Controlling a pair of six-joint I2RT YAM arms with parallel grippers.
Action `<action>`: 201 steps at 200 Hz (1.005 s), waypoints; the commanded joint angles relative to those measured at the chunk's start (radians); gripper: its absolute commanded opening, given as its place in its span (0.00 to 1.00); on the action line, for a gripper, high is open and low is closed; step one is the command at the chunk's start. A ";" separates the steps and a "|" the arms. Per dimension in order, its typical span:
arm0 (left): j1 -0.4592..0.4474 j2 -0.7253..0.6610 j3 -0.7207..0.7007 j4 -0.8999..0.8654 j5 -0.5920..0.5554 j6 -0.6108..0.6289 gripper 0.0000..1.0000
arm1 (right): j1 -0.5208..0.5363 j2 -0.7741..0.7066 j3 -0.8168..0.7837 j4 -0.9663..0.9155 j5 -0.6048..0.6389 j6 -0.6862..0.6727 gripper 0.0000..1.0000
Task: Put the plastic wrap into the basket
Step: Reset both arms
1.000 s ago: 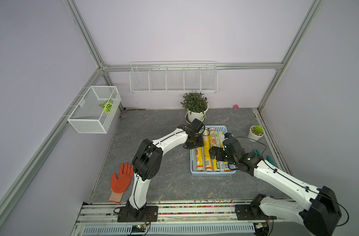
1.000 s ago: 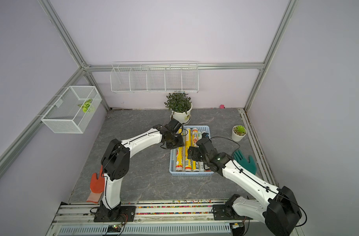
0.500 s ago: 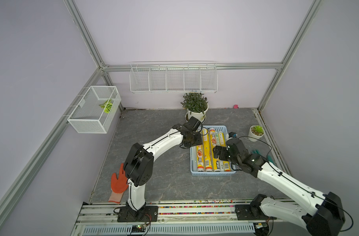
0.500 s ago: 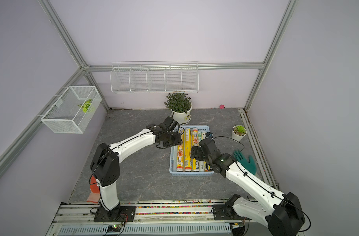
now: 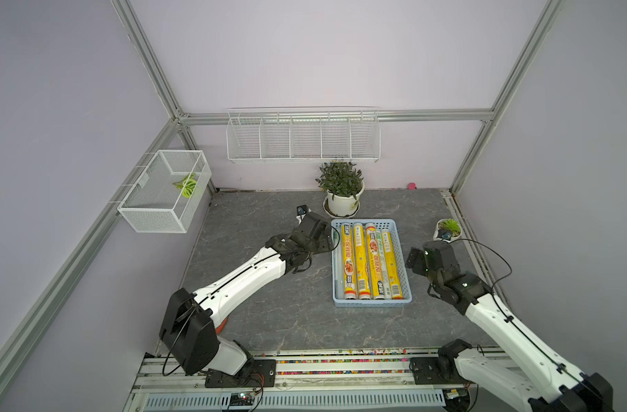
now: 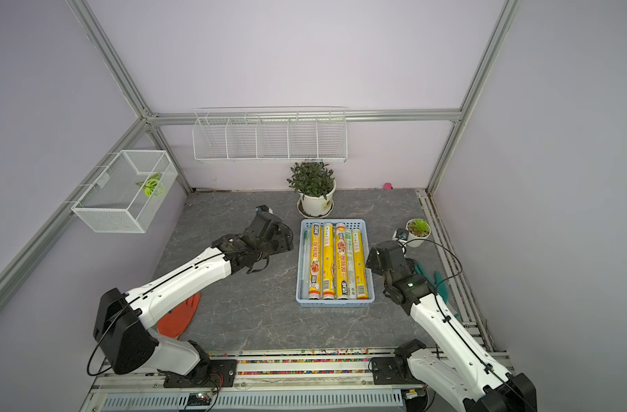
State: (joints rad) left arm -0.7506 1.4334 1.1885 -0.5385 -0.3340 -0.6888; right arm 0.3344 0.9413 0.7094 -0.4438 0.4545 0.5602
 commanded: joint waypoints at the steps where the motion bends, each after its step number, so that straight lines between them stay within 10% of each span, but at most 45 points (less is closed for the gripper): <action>1: 0.037 -0.093 -0.090 0.057 -0.183 0.052 0.86 | -0.067 0.010 -0.045 0.074 -0.061 -0.080 0.97; 84: 0.384 -0.255 -0.500 0.437 -0.491 0.259 1.00 | -0.128 0.299 -0.221 0.669 0.129 -0.428 0.97; 201: 0.551 0.006 -0.776 1.338 -0.128 0.733 1.00 | -0.197 0.528 -0.302 1.218 -0.135 -0.566 0.97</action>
State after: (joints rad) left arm -0.2245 1.4158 0.4332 0.5755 -0.5362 -0.0731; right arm 0.1459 1.4067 0.4362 0.5949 0.3492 0.0341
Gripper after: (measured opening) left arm 0.999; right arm 0.972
